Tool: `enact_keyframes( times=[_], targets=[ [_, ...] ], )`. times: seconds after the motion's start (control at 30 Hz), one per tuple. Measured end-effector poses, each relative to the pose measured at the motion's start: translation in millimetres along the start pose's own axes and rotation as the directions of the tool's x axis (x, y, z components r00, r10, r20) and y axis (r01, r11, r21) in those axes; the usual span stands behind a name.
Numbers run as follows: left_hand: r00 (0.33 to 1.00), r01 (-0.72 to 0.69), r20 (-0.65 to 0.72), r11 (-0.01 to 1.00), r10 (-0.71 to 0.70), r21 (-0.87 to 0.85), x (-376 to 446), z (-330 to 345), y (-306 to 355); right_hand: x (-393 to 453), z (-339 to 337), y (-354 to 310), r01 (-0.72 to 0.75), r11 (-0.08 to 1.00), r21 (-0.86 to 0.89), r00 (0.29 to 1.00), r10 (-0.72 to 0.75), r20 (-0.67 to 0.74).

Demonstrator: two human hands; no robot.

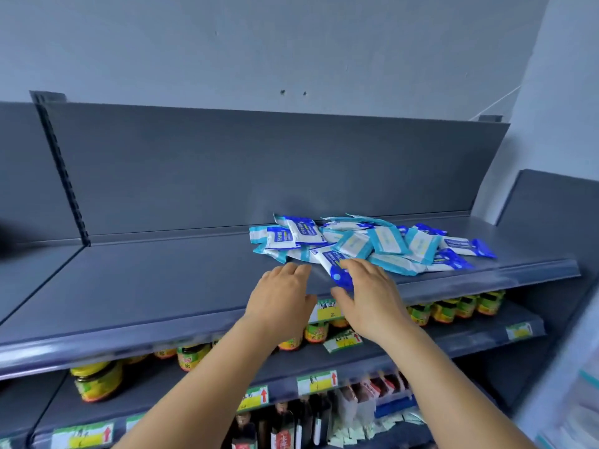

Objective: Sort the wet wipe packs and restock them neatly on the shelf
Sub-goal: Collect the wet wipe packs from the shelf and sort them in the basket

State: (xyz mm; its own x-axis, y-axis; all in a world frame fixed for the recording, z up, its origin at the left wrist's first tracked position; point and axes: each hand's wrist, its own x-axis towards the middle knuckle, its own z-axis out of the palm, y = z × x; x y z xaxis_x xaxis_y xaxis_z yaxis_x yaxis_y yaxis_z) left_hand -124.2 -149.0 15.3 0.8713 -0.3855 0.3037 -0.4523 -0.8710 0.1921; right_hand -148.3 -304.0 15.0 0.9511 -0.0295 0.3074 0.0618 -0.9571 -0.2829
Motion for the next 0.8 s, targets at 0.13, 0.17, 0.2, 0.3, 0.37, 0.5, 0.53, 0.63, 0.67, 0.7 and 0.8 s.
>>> enact_keyframes(
  times=[0.13, 0.17, 0.2, 0.3, 0.37, 0.5, 0.53, 0.63, 0.67, 0.7, 0.8],
  targets=[
    [0.998, 0.045, 0.035, 0.999, -0.045, 0.002, 49, 17, -5, 49, 13, 24, 0.011, 1.000, -0.007, 1.000, -0.011, 0.007],
    [0.998, 0.056, 0.037, 0.998, -0.056, 0.004, 61, 21, -7, 61, 17, 30, 0.011, 1.000, -0.008, 1.000, -0.011, 0.018],
    [0.997, 0.062, 0.035, 0.998, -0.062, 0.008, 72, 26, -9, 72, 21, 35, 0.010, 1.000, -0.010, 0.999, -0.010, 0.030],
    [0.997, 0.067, 0.022, 0.998, -0.068, 0.008, 103, 38, -18, 101, 32, 50, -0.011, 1.000, -0.020, 0.997, 0.012, 0.076],
    [0.995, 0.091, 0.037, 0.996, -0.092, 0.018, 122, 45, -24, 119, 39, 58, -0.039, 0.998, -0.045, 0.993, 0.044, 0.114],
    [0.977, 0.161, 0.125, 0.983, -0.171, 0.090, 158, 57, -37, 146, 52, 68, -0.099, 0.988, -0.120, 0.967, 0.124, 0.223],
    [0.971, 0.173, 0.150, 0.978, -0.189, 0.113, 166, 59, -41, 150, 55, 68, -0.105, 0.987, -0.123, 0.959, 0.134, 0.251],
    [0.940, 0.210, 0.244, 0.967, -0.239, 0.141, 184, 67, -55, 158, 62, 67, -0.100, 0.991, -0.091, 0.952, 0.122, 0.282],
    [0.932, 0.210, 0.270, 0.968, -0.241, 0.140, 187, 70, -59, 159, 63, 67, -0.092, 0.994, -0.064, 0.956, 0.106, 0.275],
    [0.929, 0.202, 0.287, 0.971, -0.232, 0.132, 188, 72, -63, 160, 64, 68, -0.085, 0.996, -0.031, 0.959, 0.090, 0.270],
    [0.946, 0.153, 0.280, 0.986, -0.166, 0.066, 178, 73, -69, 157, 65, 68, -0.070, 0.994, 0.089, 0.965, 0.045, 0.259]
  ],
)
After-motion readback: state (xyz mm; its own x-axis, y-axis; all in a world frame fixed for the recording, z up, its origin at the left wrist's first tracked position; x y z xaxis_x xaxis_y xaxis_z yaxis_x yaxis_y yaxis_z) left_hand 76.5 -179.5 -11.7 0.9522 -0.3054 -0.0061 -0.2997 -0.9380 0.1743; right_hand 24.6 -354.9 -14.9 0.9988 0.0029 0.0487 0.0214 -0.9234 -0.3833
